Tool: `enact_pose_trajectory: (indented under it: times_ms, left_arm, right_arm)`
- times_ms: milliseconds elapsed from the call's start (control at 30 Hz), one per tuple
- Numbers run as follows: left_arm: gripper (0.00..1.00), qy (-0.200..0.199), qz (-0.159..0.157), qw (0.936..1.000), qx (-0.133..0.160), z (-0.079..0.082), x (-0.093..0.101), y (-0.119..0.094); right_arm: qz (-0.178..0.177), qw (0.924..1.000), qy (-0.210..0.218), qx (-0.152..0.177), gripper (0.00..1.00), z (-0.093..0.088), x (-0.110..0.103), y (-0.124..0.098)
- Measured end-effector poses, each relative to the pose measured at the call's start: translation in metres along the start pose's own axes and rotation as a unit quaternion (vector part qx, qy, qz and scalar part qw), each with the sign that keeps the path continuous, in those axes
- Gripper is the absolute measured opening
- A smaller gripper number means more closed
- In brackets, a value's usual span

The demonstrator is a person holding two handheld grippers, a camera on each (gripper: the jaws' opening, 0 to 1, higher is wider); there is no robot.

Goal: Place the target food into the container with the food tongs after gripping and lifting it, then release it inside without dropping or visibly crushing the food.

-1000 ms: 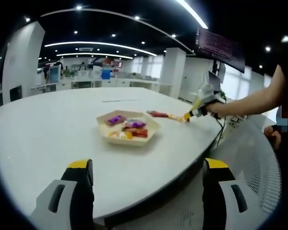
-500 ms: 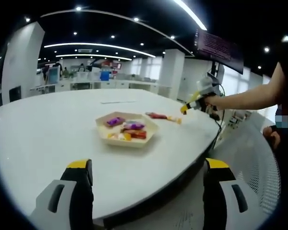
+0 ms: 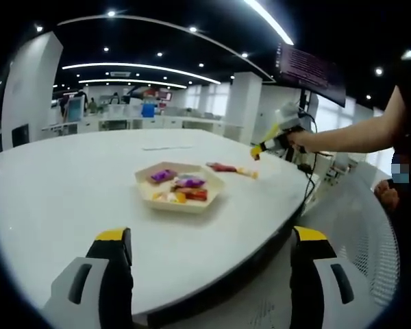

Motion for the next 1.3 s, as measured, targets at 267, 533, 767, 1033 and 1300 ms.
enact_pose_trajectory:
  times_ms: [267, 533, 767, 1033, 1300]
  left_arm:
    - [0.92, -0.001, 0.001, 1.0000, 0.002, 0.000, 0.000, 0.000]
    - [0.92, 0.001, 0.003, 1.0000, 0.006, 0.000, 0.000, -0.001]
    - [0.93, 0.000, 0.005, 0.9999, 0.012, 0.001, 0.000, -0.001]
    - [0.93, 0.000, 0.008, 0.9998, 0.016, 0.002, -0.002, -0.002]
    - [0.93, 0.000, 0.011, 0.9998, 0.018, 0.002, -0.002, -0.003]
  right_arm:
    - [0.015, 0.9998, -0.011, 0.012, 0.18, 0.016, -0.017, 0.002]
    - [0.039, 0.9986, -0.023, 0.025, 0.18, 0.035, -0.043, 0.008]
    - [0.054, 0.9975, -0.033, 0.032, 0.18, 0.044, -0.059, 0.012]
    - [0.076, 0.9954, -0.044, 0.039, 0.18, 0.057, -0.082, 0.015]
    - [0.098, 0.9927, -0.062, 0.034, 0.18, 0.060, -0.110, 0.024]
Point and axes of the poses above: the point that each gripper's makers call its tool centre point, and the gripper's own axes: y roughly forward along the fingers, x roughly to its right, z roughly out of its top, the point moved 9 cm from there along -y, roughly backward along the fingers, and after that the axes turned 2 degrees about -x, right-handed, at the moved point
